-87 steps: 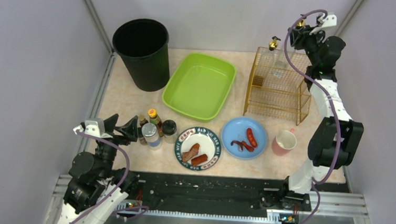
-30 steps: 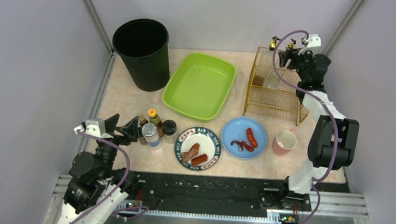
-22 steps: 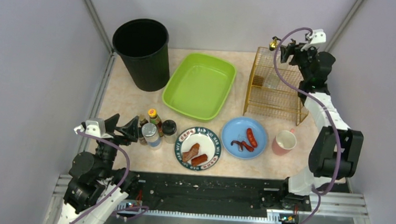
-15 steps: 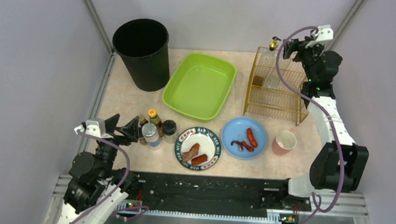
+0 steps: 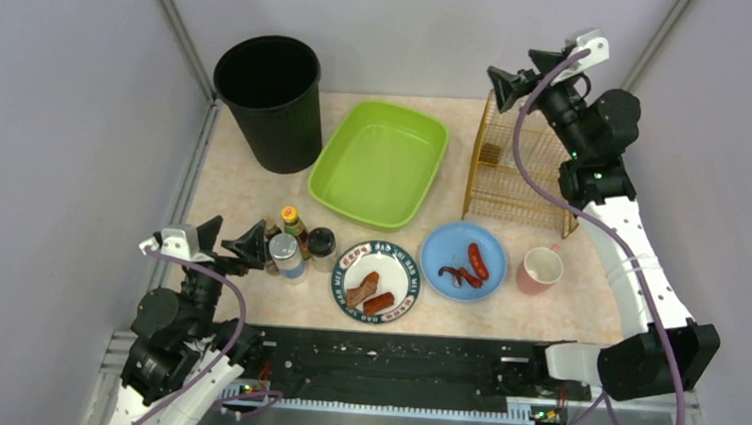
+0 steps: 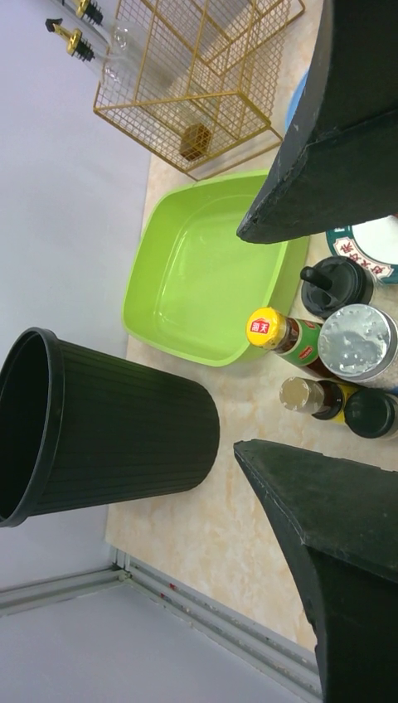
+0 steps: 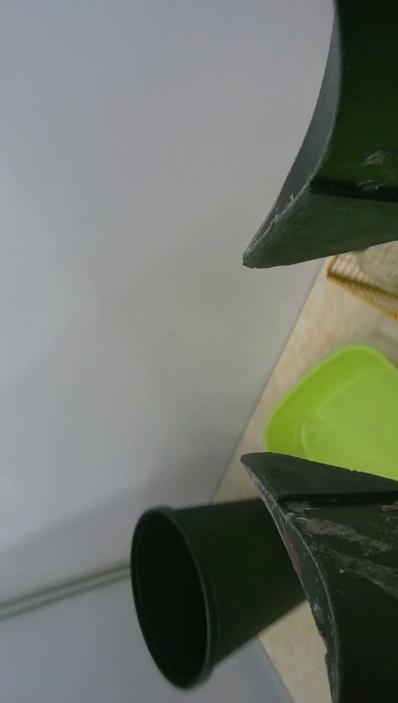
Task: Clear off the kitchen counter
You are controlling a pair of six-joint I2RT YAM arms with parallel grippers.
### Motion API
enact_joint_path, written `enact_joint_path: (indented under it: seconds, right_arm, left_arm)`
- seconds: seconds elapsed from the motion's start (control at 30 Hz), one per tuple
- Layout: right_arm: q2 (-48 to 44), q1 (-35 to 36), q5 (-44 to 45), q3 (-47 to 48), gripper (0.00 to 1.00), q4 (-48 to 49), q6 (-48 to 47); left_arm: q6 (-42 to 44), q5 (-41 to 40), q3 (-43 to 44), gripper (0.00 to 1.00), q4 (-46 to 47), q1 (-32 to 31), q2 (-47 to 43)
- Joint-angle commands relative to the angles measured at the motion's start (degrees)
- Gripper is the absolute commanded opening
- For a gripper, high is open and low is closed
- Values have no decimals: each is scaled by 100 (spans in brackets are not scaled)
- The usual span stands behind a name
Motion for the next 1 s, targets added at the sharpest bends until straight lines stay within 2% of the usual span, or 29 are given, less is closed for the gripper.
enact_joint_path:
  seconds: [0.0,0.07,0.2,0.4,0.53,0.63,0.8,0.97]
  right_arm:
    - [-113,632,-623,329,81,-678,290]
    - [30,1039,-1118,588,81,-1235,104]
    - [59,2241,-154,418,85,-1533,-705]
    - [657,3325,464,392,86,-1731,-627]
    - [1108,4137,1432,438,86,-1767,-884]
    - [1400,4420,1375,525,86,-1666,-667]
    - [1799,4666,728,656,82,-1405,-180]
    - [2275,4931,734,941,80,-1352,166]
  left_arm:
    - [-63,-163,-20,97,200,-12,-104]
    - [-82,-237,-18,99,182,-16,-102]
    - [-90,-307,-12,99,171,-17,-114]
    - [-86,-355,-20,99,169,-14,-113]
    - [-109,-609,-12,99,135,-17,-134]
    - [-129,-815,2,99,110,-17,-168]
    - [-167,-1221,14,99,47,-16,-190]
    - [-178,-1370,9,99,46,-16,-198]
